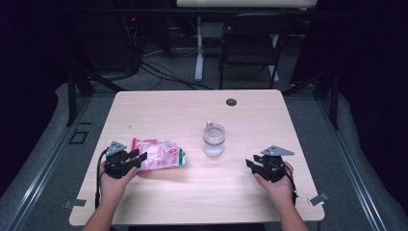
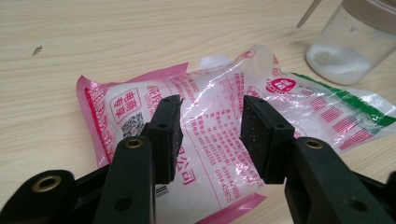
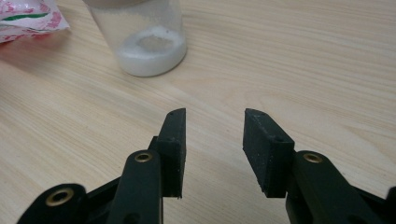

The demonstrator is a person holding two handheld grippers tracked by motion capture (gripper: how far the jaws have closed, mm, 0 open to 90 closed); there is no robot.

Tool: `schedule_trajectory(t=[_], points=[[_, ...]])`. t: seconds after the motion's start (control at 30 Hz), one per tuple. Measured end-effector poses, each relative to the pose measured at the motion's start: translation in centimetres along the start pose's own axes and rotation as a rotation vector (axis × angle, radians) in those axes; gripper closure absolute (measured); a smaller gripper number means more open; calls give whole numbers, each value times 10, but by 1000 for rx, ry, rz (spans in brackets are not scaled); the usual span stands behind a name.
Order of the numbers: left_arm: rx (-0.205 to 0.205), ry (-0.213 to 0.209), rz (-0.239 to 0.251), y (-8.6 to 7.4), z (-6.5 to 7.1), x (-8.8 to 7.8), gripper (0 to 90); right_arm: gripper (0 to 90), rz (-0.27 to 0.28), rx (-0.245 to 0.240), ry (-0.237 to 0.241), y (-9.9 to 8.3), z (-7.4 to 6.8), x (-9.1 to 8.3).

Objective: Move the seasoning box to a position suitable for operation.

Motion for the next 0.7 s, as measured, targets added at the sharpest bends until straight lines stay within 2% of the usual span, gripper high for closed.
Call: schedule_trajectory(t=[0.13, 0.27, 0.3, 0.33, 0.37, 0.4, 0.43, 0.47, 0.5, 0.53, 0.57, 0.6, 0.63, 0.67, 0.7], points=[[-1, -1, -6, 0, 0, 2, 602, 599, 11, 8, 3, 1, 0, 2], [-1, -12, 6, 1, 6, -1, 631, 606, 24, -6, 19, 6, -5, 0], [5, -17, 8, 5, 13, -2, 633, 609, 38, -21, 19, 9, -7, -1], [5, -17, 8, 5, 13, -2, 642, 615, 44, -30, 15, 11, -9, -3], [26, -23, 12, 12, 22, -1, 654, 621, 42, -46, 13, 15, -11, -4], [26, -23, 12, 12, 22, -1, 668, 621, 42, -46, 13, 15, -11, -4], [49, -37, 10, 21, 32, 1, 690, 638, 61, -63, 18, 23, -15, -7], [49, -37, 10, 21, 32, 1, 704, 638, 61, -63, 18, 23, -15, -7], [69, -56, 0, 28, 42, 4, 721, 653, 63, -74, 26, 30, -17, -7], [69, -56, 0, 28, 42, 4, 732, 653, 63, -74, 26, 30, -17, -7], [99, -66, -9, 37, 52, 9, 752, 671, 64, -76, 38, 38, -18, -6], [99, -66, -9, 37, 52, 9, 769, 683, 66, -74, 43, 40, -19, -4], [116, -81, -15, 47, 62, 17, 803, 706, 70, -75, 43, 45, -19, -1], [116, -81, -15, 47, 62, 17, 821, 706, 70, -75, 43, 45, -19, -1], [125, -84, -19, 51, 66, 22, 848, 743, 73, -76, 43, 52, -20, 5]])
Point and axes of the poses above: each handheld gripper's, and its own axes: x roughly forward along the jaws, y roughly out of its top, z roughly to its right, the point moved 2 cm from there along x, roughly forward along the jaws, and after that the axes turned 13 degrees about -y, right-handed, at the moved point
